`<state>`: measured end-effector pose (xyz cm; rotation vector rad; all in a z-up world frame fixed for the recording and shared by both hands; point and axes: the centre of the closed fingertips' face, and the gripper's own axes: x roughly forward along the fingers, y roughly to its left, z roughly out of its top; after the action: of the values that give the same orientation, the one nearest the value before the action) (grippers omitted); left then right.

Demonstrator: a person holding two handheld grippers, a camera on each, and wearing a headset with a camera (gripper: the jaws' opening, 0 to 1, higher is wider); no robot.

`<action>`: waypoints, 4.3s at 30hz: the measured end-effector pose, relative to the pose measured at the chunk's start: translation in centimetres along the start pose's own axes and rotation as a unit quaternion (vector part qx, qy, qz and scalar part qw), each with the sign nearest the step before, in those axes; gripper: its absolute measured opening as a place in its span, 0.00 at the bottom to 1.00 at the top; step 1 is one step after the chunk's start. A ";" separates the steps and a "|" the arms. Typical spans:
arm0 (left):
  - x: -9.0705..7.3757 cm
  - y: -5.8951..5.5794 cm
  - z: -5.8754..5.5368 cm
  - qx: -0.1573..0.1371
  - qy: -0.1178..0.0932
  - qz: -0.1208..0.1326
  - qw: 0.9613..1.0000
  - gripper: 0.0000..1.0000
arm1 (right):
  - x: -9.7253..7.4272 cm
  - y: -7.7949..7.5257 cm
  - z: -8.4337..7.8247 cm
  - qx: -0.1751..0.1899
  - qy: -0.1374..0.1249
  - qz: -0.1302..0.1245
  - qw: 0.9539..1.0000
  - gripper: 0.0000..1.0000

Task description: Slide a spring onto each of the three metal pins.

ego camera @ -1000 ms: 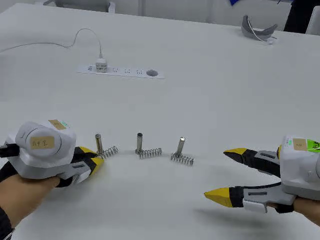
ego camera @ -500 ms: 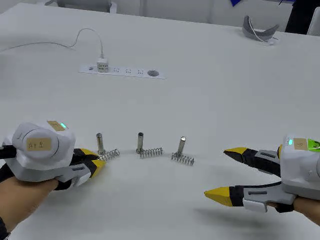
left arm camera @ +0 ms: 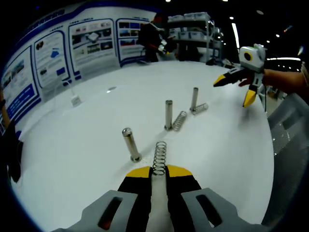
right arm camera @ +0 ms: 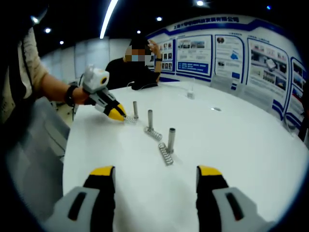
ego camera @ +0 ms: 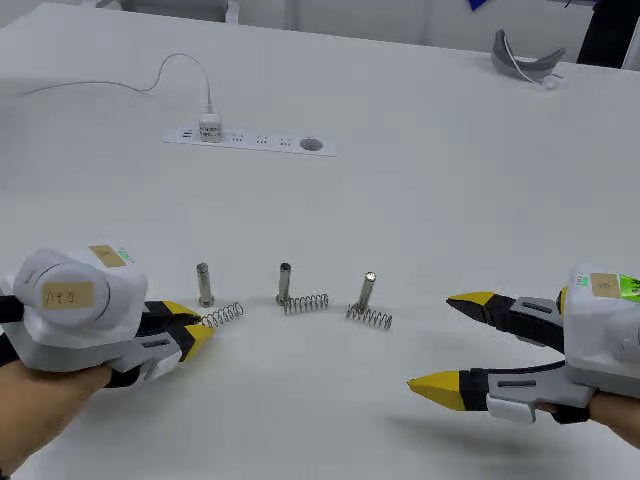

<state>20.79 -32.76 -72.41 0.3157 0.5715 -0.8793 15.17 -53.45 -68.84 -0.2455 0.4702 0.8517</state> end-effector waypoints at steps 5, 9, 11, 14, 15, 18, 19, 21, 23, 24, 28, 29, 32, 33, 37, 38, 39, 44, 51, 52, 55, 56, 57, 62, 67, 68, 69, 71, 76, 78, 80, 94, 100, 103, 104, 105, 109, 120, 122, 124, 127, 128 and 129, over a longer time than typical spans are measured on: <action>-0.2 -0.2 0.2 0.002 -0.004 -0.004 1.000 0.10 | 0.0 0.1 0.4 -0.001 -0.007 0.002 1.000 0.69; -0.4 -0.4 0.1 0.003 -0.005 -0.007 1.000 0.10 | -0.1 0.2 0.6 -0.003 -0.008 0.005 1.000 0.66; -0.4 -0.4 0.2 0.004 -0.006 -0.009 1.000 0.10 | -0.1 0.2 0.8 -0.004 -0.009 0.006 1.000 0.64; -0.6 -0.6 0.3 0.004 -0.008 -0.012 1.000 0.10 | -0.1 0.2 1.0 -0.007 -0.008 0.010 1.000 0.61; -0.6 -0.6 0.3 0.005 -0.009 -0.013 1.000 0.10 | 0.0 0.3 1.1 -0.009 -0.007 0.012 1.000 0.60; -0.7 -0.7 0.4 0.007 -0.010 -0.016 1.000 0.10 | 0.1 0.5 1.3 -0.017 -0.004 0.020 1.000 0.58; -0.8 -0.8 0.4 0.007 -0.011 -0.017 1.000 0.10 | 0.2 0.5 1.4 -0.020 -0.003 0.022 1.000 0.57; -0.9 -0.9 0.4 0.008 -0.011 -0.019 1.000 0.10 | 0.3 0.8 1.7 -0.023 -0.002 0.029 0.999 0.57; -1.0 -1.0 0.4 0.008 -0.012 -0.021 1.000 0.10 | 0.4 0.8 1.8 -0.026 0.000 0.036 0.999 0.57; -1.0 -1.0 0.4 0.009 -0.012 -0.021 1.000 0.10 | 0.5 0.9 2.0 -0.026 -0.001 0.038 0.999 0.56; -1.2 -1.0 0.5 0.008 -0.014 -0.023 1.000 0.10 | 0.7 1.2 2.6 -0.031 -0.005 0.050 0.998 0.56; -1.2 -1.1 0.5 0.008 -0.014 -0.024 1.000 0.10 | 0.8 1.3 2.8 -0.032 -0.006 0.053 0.998 0.55; -1.3 -1.2 0.6 0.009 -0.014 -0.027 1.000 0.10 | 1.1 1.6 3.2 -0.037 -0.007 0.060 0.998 0.55; -1.4 -1.3 0.6 0.009 -0.015 -0.028 0.999 0.10 | 1.1 1.6 3.4 -0.038 -0.008 0.062 0.997 0.55; -1.5 -1.6 0.8 0.011 -0.017 -0.032 0.999 0.10 | 1.4 2.0 4.2 -0.042 -0.015 0.070 0.997 0.54; -1.5 -1.7 0.8 0.011 -0.017 -0.032 0.999 0.10 | 1.4 2.1 4.4 -0.043 -0.017 0.072 0.996 0.54; -1.5 -1.7 0.8 0.012 -0.018 -0.033 0.999 0.10 | 1.5 2.1 4.6 -0.045 -0.018 0.073 0.996 0.54; -1.7 -2.1 1.0 0.017 -0.022 -0.041 0.999 0.10 | 2.1 2.7 5.5 -0.057 -0.020 0.085 0.995 0.54; -1.9 -2.8 1.4 0.024 -0.027 -0.052 0.998 0.10 | 3.2 3.5 6.3 -0.072 -0.021 0.102 0.992 0.52; -1.9 -3.0 1.5 0.026 -0.028 -0.056 0.998 0.10 | 3.5 3.6 6.4 -0.074 -0.020 0.106 0.991 0.52; -1.9 -3.4 1.7 0.030 -0.030 -0.062 0.997 0.10 | 4.0 4.0 6.5 -0.078 -0.020 0.115 0.990 0.51; -1.9 -3.6 1.7 0.032 -0.031 -0.064 0.997 0.10 | 4.2 4.0 6.5 -0.079 -0.019 0.118 0.990 0.50; -1.9 -3.7 1.8 0.033 -0.032 -0.067 0.997 0.10 | 4.4 4.2 6.5 -0.081 -0.017 0.120 0.989 0.50; -1.9 -4.5 2.2 0.042 -0.038 -0.081 0.995 0.10 | 5.1 4.9 6.8 -0.087 -0.017 0.134 0.987 0.47; -2.1 -5.3 2.9 0.050 -0.045 -0.095 0.993 0.10 | 5.8 6.0 7.1 -0.095 -0.017 0.151 0.984 0.44; -2.1 -5.5 3.0 0.052 -0.047 -0.098 0.993 0.10 | 6.0 6.1 7.2 -0.097 -0.017 0.154 0.983 0.44; -2.2 -5.7 3.1 0.054 -0.049 -0.101 0.992 0.10 | 6.1 6.4 7.2 -0.098 -0.016 0.158 0.982 0.44; -2.2 -6.0 3.4 0.058 -0.053 -0.106 0.991 0.10 | 6.3 6.7 7.2 -0.102 -0.015 0.162 0.981 0.42; -2.7 -6.9 4.2 0.068 -0.066 -0.121 0.988 0.10 | 6.9 7.6 7.2 -0.106 -0.013 0.176 0.979 0.39; -2.9 -7.4 4.6 0.072 -0.073 -0.129 0.986 0.10 | 7.0 7.8 7.2 -0.106 -0.013 0.181 0.978 0.38; -3.1 -7.8 4.9 0.077 -0.078 -0.136 0.985 0.10 | 7.1 8.0 7.2 -0.107 -0.012 0.184 0.977 0.37; -3.7 -9.3 6.1 0.091 -0.105 -0.168 0.976 0.10 | 7.0 9.3 7.1 -0.118 -0.010 0.208 0.971 0.25; -3.8 -9.6 6.2 0.093 -0.109 -0.174 0.974 0.10 | 6.7 9.7 6.8 -0.112 -0.006 0.222 0.969 0.17; -3.9 -9.8 6.1 0.095 -0.108 -0.177 0.974 0.10 | 6.6 9.9 6.8 -0.108 -0.006 0.225 0.968 0.15; -3.9 -9.8 6.1 0.096 -0.108 -0.177 0.974 0.10 | 6.6 9.9 6.8 -0.106 -0.007 0.227 0.968 0.14; -3.9 -9.9 6.0 0.096 -0.108 -0.178 0.973 0.10 | 6.5 9.9 7.0 -0.103 -0.010 0.228 0.968 0.14; -4.0 -9.8 6.1 0.094 -0.111 -0.177 0.973 0.10 | 6.2 10.0 7.6 -0.091 -0.019 0.232 0.968 0.13; -4.2 -9.3 6.4 0.083 -0.121 -0.169 0.975 0.10 | 5.8 10.5 9.4 -0.077 -0.042 0.240 0.967 0.12; -4.2 -9.2 6.4 0.082 -0.122 -0.168 0.975 0.10 | 5.9 10.6 9.6 -0.078 -0.042 0.240 0.967 0.12; -4.2 -9.2 6.4 0.079 -0.124 -0.166 0.975 0.10 | 5.9 10.6 9.8 -0.078 -0.044 0.241 0.966 0.12; -4.2 -9.1 6.4 0.075 -0.126 -0.164 0.976 0.10 | 6.0 10.8 10.3 -0.078 -0.049 0.241 0.966 0.12; -4.2 -9.1 6.4 0.074 -0.126 -0.164 0.976 0.10 | 6.1 10.8 10.5 -0.078 -0.051 0.242 0.966 0.12; -4.1 -9.1 6.4 0.073 -0.126 -0.164 0.976 0.10 | 6.1 10.9 10.6 -0.077 -0.052 0.243 0.966 0.12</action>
<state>13.66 -38.71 -65.08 0.2403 0.3265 -1.2640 13.43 -38.28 -62.83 -0.2293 0.3694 1.3772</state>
